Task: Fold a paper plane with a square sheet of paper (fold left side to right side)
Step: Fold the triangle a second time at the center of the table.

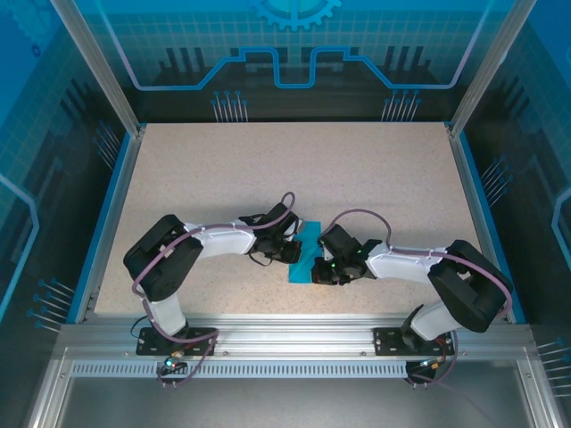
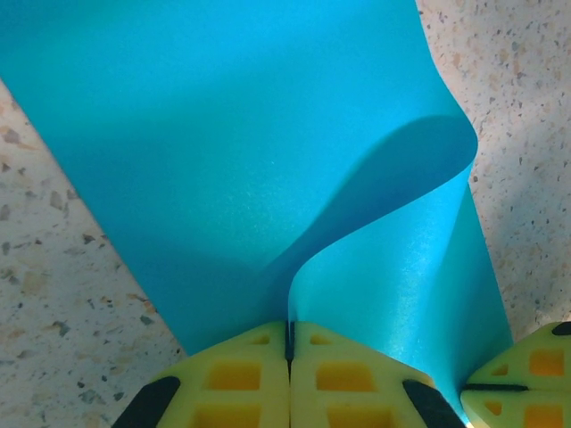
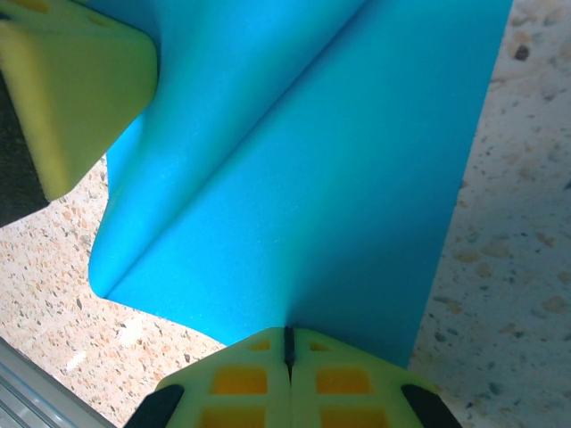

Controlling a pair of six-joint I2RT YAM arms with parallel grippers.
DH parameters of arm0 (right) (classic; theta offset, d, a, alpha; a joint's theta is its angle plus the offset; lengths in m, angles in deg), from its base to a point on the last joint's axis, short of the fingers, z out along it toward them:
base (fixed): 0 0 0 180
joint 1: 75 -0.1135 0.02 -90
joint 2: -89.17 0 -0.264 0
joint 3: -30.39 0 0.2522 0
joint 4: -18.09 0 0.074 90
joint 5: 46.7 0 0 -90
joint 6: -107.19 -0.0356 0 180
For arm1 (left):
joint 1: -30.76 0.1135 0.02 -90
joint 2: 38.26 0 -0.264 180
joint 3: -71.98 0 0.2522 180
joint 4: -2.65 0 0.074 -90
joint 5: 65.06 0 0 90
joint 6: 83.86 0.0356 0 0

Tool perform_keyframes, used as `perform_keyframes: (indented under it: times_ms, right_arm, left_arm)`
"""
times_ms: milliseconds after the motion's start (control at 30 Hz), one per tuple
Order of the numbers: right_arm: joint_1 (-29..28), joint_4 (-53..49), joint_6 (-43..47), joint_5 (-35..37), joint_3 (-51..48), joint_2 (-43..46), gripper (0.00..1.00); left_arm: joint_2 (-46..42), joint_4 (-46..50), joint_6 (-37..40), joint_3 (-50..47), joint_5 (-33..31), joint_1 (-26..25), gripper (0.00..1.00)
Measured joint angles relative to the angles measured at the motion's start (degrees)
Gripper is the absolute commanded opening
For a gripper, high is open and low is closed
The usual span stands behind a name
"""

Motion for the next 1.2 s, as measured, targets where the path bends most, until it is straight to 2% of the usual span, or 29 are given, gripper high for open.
perform_keyframes:
  times_ms: [300, 400, 633, 867, 1200]
  right_arm:
    - [0.2, -0.9, 1.0, -0.3, 0.6, 0.1, 0.01]
    - [1.3, -0.2, 1.0, -1.4, -0.3, 2.6, 0.00]
    - [7.0, 9.2, -0.7, -5.5, -3.7, 8.1, 0.00]
    - [7.7, 16.9, -2.5, -7.4, -3.2, 3.7, 0.00]
    - [7.7, 20.0, -3.3, -7.8, -0.7, -3.5, 0.00]
  left_arm:
    - [0.2, 0.1, 1.0, 0.1, 0.6, 0.1, 0.07]
    - [0.3, 0.3, 1.0, 0.3, 0.6, 0.1, 0.07]
    - [0.4, 0.7, 1.0, 0.5, 0.6, 0.1, 0.07]
    - [0.9, 1.4, 1.2, 1.2, 0.6, -0.1, 0.07]
    - [1.2, 1.6, 1.2, 1.7, 0.6, -0.2, 0.07]
